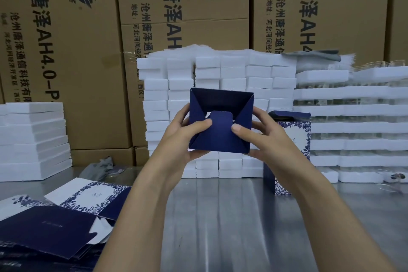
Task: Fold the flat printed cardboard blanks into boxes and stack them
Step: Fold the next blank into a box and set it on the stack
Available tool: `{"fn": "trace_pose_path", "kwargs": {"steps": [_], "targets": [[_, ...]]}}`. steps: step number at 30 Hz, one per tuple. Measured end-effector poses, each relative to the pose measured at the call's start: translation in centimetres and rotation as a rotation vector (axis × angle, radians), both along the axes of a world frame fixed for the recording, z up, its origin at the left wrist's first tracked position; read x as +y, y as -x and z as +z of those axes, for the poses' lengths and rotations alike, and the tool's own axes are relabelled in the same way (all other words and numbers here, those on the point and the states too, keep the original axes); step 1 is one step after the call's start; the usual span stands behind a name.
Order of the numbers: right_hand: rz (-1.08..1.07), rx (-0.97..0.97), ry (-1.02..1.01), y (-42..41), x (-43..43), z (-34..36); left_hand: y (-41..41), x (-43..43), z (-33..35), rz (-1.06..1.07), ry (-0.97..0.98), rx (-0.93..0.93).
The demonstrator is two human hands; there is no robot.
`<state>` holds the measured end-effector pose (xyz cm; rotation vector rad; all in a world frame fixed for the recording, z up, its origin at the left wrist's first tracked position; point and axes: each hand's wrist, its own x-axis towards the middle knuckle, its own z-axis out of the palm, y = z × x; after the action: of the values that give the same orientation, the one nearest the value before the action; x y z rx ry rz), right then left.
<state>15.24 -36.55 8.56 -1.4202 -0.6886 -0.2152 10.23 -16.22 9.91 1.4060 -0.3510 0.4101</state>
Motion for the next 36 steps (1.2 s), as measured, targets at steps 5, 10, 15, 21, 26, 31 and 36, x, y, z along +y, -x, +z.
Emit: {"fn": "trace_pose_path", "kwargs": {"steps": [5, 10, 15, 21, 26, 31, 36], "targets": [[-0.123, 0.030, -0.032, 0.3, 1.0, -0.1, 0.1, -1.0, -0.2, 0.174, 0.065, -0.002], [-0.280, 0.000, -0.107, 0.5, 2.8, -0.2, -0.4, -2.6, -0.6, 0.299, 0.034, -0.076], [-0.302, -0.006, -0.079, 0.7, 3.0, -0.1, -0.6, -2.5, -0.3, 0.320, 0.034, -0.051], [-0.185, 0.012, -0.054, 0.8, 2.3, 0.2, -0.5, -1.8, -0.2, 0.219, -0.043, -0.033], [0.004, -0.034, 0.044, 0.7, 0.7, 0.6, -0.7, 0.1, 0.2, 0.054, -0.042, 0.016], [-0.021, -0.073, 0.003, 0.8, 1.3, 0.4, -0.6, -0.1, 0.2, 0.147, 0.024, 0.017], [-0.141, -0.126, -0.069, 0.7, 1.4, 0.3, -0.2, -0.1, 0.4, 0.184, 0.068, -0.003]]}}
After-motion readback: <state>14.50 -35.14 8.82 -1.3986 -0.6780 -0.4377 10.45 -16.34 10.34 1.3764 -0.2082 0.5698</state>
